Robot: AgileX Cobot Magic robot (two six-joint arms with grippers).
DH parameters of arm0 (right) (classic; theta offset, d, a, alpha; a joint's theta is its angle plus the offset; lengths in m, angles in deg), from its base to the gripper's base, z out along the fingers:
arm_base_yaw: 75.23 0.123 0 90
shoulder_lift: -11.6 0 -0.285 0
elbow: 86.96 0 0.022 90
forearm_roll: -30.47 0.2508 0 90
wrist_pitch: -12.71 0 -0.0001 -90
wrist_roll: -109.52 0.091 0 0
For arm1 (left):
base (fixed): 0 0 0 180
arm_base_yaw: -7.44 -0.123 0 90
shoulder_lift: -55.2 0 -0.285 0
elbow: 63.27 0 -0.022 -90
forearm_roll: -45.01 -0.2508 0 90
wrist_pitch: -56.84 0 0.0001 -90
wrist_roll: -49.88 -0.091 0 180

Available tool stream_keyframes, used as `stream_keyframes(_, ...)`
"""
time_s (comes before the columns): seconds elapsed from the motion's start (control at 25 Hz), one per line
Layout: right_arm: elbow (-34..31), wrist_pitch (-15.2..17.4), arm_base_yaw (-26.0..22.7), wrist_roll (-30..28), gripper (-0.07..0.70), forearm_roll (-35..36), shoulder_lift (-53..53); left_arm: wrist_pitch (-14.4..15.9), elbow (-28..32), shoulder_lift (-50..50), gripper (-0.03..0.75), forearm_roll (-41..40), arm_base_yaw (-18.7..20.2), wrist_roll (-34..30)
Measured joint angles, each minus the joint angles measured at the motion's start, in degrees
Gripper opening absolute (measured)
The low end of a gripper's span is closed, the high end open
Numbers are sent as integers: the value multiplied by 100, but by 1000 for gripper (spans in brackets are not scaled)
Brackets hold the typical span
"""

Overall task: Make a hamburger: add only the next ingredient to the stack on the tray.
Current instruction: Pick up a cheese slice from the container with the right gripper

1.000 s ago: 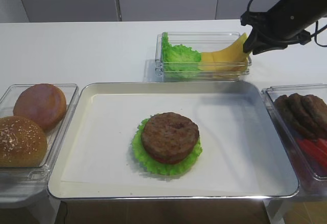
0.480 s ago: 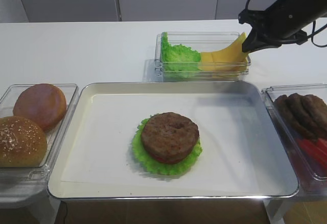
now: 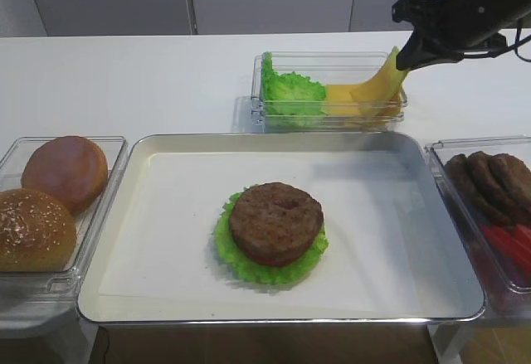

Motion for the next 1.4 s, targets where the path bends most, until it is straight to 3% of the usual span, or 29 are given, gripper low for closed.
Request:
stream_keyframes(0.56, 0, 279, 0, -1, 40, -13, 780, 0, 0, 0, 411, 0, 0, 0)
stream_keyframes(1.2, 0, 1030, 0, 118, 40, -22, 1652, 0, 0, 0, 411, 0, 0, 0)
stream_keyframes(1.4, 0, 1203, 193, 198, 40, -126, 1914, 0, 0, 0, 411, 0, 0, 0)
